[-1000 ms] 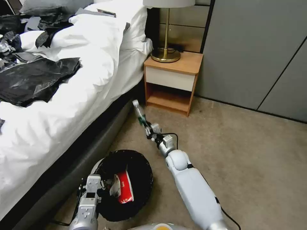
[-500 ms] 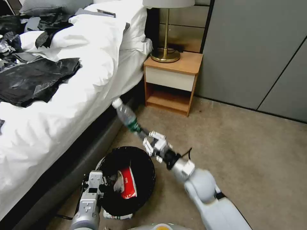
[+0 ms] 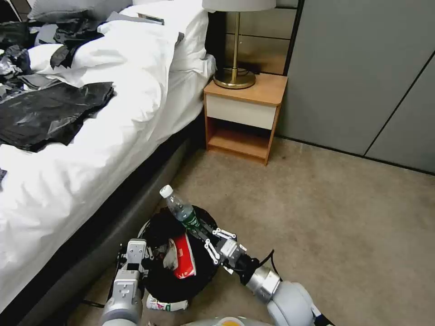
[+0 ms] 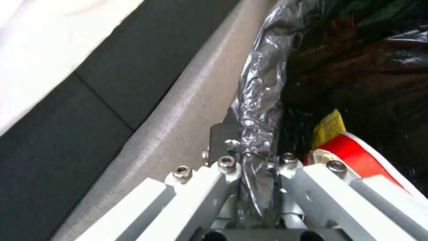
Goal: Pick up the trash bin, then pick up the garbage from the floor and place it into the trash bin.
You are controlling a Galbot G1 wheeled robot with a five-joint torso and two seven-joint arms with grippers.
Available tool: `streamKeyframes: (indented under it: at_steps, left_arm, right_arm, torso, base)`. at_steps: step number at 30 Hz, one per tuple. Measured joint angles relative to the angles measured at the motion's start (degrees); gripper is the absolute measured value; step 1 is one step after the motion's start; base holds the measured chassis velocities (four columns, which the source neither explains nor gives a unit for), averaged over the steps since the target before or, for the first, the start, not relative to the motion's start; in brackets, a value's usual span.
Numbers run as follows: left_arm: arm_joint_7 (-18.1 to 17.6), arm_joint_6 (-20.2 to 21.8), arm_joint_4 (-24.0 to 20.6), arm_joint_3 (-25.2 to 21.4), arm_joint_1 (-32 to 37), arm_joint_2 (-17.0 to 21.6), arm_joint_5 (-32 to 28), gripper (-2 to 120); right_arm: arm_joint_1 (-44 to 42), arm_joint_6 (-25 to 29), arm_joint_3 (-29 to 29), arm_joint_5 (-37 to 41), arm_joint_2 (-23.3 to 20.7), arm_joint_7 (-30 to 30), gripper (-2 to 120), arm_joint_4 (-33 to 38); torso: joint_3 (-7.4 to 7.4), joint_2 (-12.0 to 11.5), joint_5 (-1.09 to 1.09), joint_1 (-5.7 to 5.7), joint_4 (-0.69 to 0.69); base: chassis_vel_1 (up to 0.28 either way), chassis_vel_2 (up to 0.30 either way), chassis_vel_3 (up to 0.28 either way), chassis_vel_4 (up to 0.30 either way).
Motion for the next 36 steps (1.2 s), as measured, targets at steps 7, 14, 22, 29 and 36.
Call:
streamKeyframes:
  at_steps: [7,14,22,29,36]
  left_arm:
    - [0.00,-0.02,-0.53,-0.02,0.17,0.06,0.13,0]
    - [-0.01,-0.16,-1.26,0.54,0.70,0.09,0.76,0]
    - [-0.05,-0.19,-1.30,0.83,0.63,0.15,0.99,0]
    - [-0.06,-0.19,-1.30,0.72,0.64,0.26,1.00,0]
    - [-0.05,-0.17,-1.32,0.37,0.62,0.24,0.87,0]
  right_arm:
    - [-0.74,0.88,-0.90,-1.53,0.84,0.62,8,-1.86]
    - [-1.28,2.04,-3.38,-3.82,0.17,2.61,39,-3.69]
    - [-1.69,1.62,-3.49,-3.70,-0.79,2.80,68,-2.03]
    - [-2.29,1.54,-3.42,-3.66,-1.66,2.87,96,0.26]
    - [-2.30,0.99,-3.02,-3.41,-2.79,3.07,100,3.13]
  torso:
    - [0.00,0.00,0.00,0.00,0.00]
    - [0.00,0.00,0.00,0.00,0.00]
    - [0.00,0.00,0.01,0.00,0.00]
    - [0.00,0.00,0.01,0.00,0.00]
    - [0.00,0.00,0.01,0.00,0.00]
  base:
    - [0.000,0.000,0.000,0.000]
    - [0.000,0.000,0.000,0.000]
    - [0.000,0.000,0.000,0.000]
    - [0.000,0.000,0.000,0.000]
    - [0.000,0.000,0.000,0.000]
